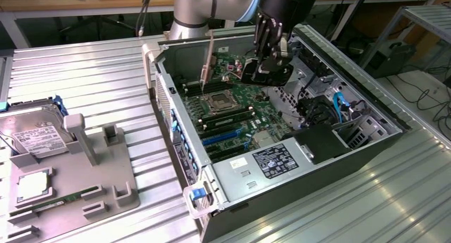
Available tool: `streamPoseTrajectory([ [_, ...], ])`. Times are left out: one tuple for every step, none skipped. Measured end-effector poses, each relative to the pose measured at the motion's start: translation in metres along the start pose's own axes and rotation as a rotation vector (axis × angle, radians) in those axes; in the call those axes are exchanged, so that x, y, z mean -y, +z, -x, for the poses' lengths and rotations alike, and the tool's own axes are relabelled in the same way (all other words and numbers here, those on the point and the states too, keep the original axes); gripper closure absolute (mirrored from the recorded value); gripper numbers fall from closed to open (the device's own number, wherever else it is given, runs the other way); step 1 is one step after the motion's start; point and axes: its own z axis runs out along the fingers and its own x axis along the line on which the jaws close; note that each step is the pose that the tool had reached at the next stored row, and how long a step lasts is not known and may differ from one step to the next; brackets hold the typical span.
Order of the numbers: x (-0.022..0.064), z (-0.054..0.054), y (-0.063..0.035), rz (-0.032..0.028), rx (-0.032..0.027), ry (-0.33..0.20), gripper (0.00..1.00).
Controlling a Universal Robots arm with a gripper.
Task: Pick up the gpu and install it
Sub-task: 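Insert the gpu into the slot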
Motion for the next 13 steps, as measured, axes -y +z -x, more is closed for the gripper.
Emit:
streamPoseTrajectory([
  [0.0000, 0.0000, 0.0002, 0.0000, -0.0001, 0.000, 0.73],
  [0.0000, 0.0000, 0.0004, 0.0000, -0.0001, -0.001, 0.73],
  [0.0000, 0.0000, 0.0006, 0.0000, -0.0001, -0.001, 0.73],
  [0.0000, 0.0000, 0.0008, 0.0000, -0.0001, -0.002, 0.73],
  [0.0000, 0.0000, 0.0010, 0.0000, -0.0001, -0.002, 0.73],
  [0.0000, 0.0000, 0.0013, 0.0000, 0.0001, -0.002, 0.73],
  [0.0001, 0.0000, 0.0016, 0.0000, 0.0001, -0.002, 0.73],
  [0.0001, 0.0000, 0.0018, 0.0001, -0.0001, -0.003, 0.73],
  [0.0001, 0.0000, 0.0021, 0.0001, -0.0001, -0.003, 0.73],
  [0.0001, 0.0000, 0.0025, 0.0001, -0.0001, -0.003, 0.73],
  [0.0001, 0.0000, 0.0028, 0.0002, -0.0001, -0.004, 0.73],
  [0.0001, -0.0001, 0.0032, 0.0004, -0.0003, -0.004, 0.73],
  [0.0001, 0.0000, 0.0036, 0.0006, -0.0003, -0.004, 0.73],
])
